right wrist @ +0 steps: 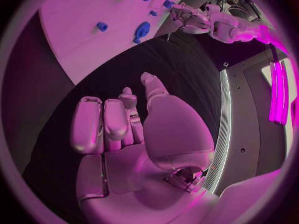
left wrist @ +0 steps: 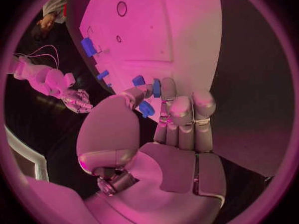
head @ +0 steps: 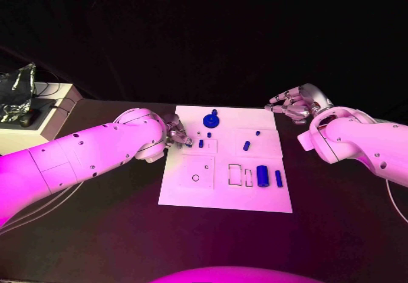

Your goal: Assemble the parts on the task board

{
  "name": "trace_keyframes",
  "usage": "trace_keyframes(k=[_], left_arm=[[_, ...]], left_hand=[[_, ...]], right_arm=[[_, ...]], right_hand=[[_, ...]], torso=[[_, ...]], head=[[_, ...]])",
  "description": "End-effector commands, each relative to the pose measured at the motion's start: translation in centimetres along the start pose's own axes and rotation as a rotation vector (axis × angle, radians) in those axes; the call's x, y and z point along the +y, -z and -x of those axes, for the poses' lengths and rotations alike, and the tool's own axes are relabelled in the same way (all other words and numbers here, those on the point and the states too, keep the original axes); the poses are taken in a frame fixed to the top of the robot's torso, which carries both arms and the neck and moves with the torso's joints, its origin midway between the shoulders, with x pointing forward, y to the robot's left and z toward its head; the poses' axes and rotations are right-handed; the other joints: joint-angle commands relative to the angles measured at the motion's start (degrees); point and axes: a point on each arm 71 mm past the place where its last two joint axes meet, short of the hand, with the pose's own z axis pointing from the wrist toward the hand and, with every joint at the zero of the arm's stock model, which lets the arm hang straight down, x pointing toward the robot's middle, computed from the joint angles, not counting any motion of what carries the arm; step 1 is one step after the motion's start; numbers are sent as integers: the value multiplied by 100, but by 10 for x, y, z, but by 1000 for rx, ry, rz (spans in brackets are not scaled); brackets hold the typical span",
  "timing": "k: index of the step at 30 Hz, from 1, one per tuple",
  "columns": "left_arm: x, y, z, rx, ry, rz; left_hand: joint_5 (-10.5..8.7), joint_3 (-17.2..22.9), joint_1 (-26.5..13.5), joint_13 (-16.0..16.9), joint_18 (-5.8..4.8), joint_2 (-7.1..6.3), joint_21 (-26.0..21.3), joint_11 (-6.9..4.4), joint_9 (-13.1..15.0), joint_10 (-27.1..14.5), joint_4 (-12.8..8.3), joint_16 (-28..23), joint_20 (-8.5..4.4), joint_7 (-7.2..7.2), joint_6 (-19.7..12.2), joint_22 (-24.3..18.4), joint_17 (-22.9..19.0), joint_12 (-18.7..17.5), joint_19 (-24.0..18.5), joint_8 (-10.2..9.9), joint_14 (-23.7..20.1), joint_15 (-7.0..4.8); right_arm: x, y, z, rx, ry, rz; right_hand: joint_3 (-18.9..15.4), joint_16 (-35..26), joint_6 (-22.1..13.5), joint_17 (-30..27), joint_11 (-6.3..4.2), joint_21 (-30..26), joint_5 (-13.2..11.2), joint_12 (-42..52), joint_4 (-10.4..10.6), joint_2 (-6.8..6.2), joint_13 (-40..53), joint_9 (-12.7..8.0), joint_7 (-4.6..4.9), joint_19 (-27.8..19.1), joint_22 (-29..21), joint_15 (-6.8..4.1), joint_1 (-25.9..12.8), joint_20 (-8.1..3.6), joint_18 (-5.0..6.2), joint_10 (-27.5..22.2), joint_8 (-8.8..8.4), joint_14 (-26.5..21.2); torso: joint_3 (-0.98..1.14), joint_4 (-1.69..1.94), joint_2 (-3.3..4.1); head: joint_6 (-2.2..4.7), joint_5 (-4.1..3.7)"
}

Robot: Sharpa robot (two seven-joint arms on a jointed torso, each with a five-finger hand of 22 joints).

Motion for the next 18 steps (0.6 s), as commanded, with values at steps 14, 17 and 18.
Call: trace_keyframes(k=[14,17,18], left_arm=[[-1,-2,-6,22,-17,11],[-2,-2,-7,32,-22,10],[-1,-2,-7,34,-23,9]], left_hand=[[16,615,115,9,-77,61,42,-45,7,-3,-566,12,7,-18,32,13,12,33,49,35,44,-10],[16,615,115,9,-77,61,42,-45,7,-3,-566,12,7,-18,32,13,12,33,49,35,44,-10],[16,615,115,9,-77,61,42,-45,7,-3,-566,12,7,-18,32,13,12,33,49,35,44,-10]], right_arm=[[1,0,0,7,5,15],[1,0,0,7,5,14],[1,0,0,7,5,14]], right_hand=[[4,-23,27,-6,-2,-27,36,-20,-26,75,3,-7,28,177,941,-21,-15,-27,38,-44,-19,2],[4,-23,27,-6,-2,-27,36,-20,-26,75,3,-7,28,177,941,-21,-15,-27,38,-44,-19,2],[4,-23,27,-6,-2,-27,36,-20,-26,75,3,-7,28,177,941,-21,-15,-27,38,-44,-19,2]], torso=[[3,0,0],[0,3,-1],[0,3,-1]], head=[[-23,-11],[-26,-15],[-26,-15]])
